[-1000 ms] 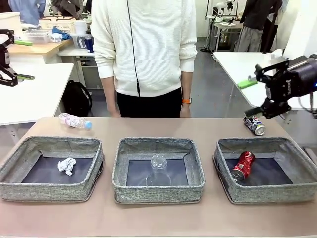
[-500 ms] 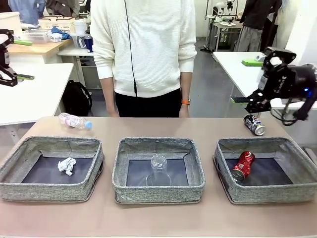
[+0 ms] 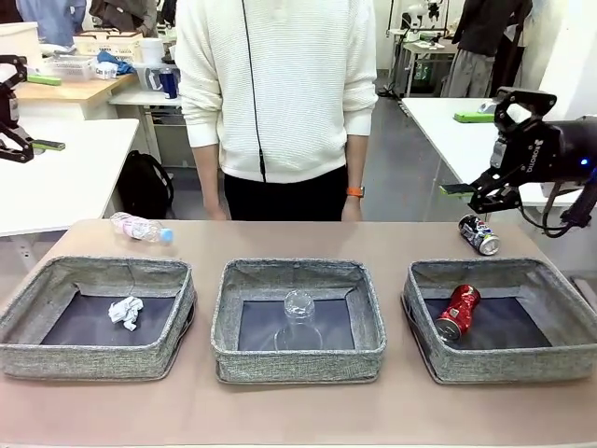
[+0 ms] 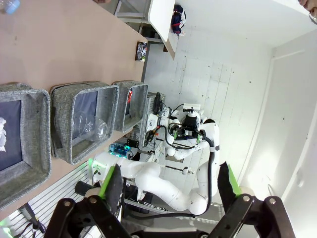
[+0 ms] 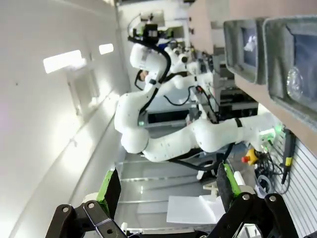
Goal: Sort the waste into the appropriate baskets.
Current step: Place the picked waste into the Fabric basket indicated by the person, then pick up the waste item pointed out by the person.
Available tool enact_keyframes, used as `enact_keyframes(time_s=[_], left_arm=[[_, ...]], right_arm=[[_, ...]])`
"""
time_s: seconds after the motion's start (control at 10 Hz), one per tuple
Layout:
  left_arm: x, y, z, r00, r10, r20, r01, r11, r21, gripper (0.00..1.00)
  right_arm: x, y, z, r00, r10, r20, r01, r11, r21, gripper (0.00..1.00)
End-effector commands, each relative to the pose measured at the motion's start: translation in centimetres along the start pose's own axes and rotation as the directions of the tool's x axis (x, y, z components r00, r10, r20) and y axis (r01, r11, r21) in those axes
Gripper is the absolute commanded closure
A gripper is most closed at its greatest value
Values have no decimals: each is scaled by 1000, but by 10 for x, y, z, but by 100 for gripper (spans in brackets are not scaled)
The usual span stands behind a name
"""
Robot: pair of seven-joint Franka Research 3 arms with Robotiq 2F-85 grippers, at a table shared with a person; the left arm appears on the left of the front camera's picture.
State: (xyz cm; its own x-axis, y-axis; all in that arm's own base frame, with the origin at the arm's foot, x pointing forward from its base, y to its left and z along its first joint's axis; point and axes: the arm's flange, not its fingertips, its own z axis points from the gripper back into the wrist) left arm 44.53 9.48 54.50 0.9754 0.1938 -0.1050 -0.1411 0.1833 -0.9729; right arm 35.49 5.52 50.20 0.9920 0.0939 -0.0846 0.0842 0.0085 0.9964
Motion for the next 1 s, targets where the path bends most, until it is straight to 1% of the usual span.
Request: enact_keyframes(time_s=[0.0, 0.9], left_arm=[[-2, -3, 1, 1000, -6, -4, 6, 1000, -15, 0], [-2, -3, 1, 1000, -6, -4, 6, 1000, -15, 0]], right_arm=[[4, -3, 1, 1000, 23, -14, -23, 999, 33, 0], [4, -3, 1, 1000, 23, -14, -23, 999, 33, 0]])
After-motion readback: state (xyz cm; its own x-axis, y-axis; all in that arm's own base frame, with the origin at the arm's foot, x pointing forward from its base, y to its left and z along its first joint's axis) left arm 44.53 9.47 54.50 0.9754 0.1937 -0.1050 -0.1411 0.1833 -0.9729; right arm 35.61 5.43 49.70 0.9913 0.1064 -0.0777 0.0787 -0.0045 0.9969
